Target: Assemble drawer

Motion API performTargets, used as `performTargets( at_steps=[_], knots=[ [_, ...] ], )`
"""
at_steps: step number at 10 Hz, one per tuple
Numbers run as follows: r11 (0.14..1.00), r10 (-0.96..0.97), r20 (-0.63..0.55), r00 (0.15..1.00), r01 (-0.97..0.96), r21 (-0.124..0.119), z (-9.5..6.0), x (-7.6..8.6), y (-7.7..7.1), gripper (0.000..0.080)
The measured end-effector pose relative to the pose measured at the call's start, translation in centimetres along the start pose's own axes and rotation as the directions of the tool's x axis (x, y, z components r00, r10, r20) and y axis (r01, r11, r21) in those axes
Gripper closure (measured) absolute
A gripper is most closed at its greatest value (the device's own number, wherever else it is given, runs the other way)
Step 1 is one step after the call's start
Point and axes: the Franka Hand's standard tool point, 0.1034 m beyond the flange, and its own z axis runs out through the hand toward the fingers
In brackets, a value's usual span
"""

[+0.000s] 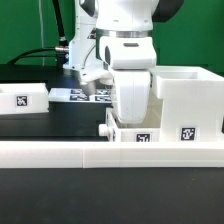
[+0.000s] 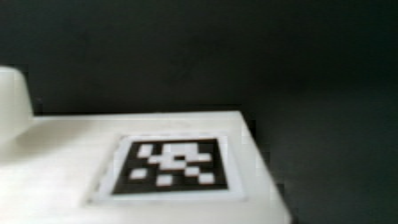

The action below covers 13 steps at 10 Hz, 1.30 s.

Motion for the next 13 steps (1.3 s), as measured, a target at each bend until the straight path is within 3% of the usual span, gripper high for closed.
performTargets(
  at_steps=[3,4,5,7,8,10,11,13],
  knots=[
    [1.0,0.0,0.0,1.0,0.0,0.0,0.0,0.0,0.0,0.0758],
    [1.0,0.0,0.0,1.0,0.0,0.0,0.0,0.0,0.0,0.0645],
    [1.0,0.003,0.0,1.0,-0.003,0.0,0.0,0.0,0.0,0.0645],
    [1.0,0.005,0.001,1.0,-0.005,-0.002,-0.4,0.1,0.2,0.0325],
    [1.0,0.006,0.003,1.0,-0.006,0.005,-0.7,0.1,0.1,0.0208],
    [1.0,0.007,0.013,1.0,-0.008,0.019,-2.1,0.0,0.5,0.0162],
    [1.0,0.009,0.016,1.0,-0.009,0.012,-3.0,-0.1,1.0,0.0162],
    [1.0,0.017,0.026,1.0,-0.017,0.02,-4.5,-0.4,1.8,0.0151]
  ],
)
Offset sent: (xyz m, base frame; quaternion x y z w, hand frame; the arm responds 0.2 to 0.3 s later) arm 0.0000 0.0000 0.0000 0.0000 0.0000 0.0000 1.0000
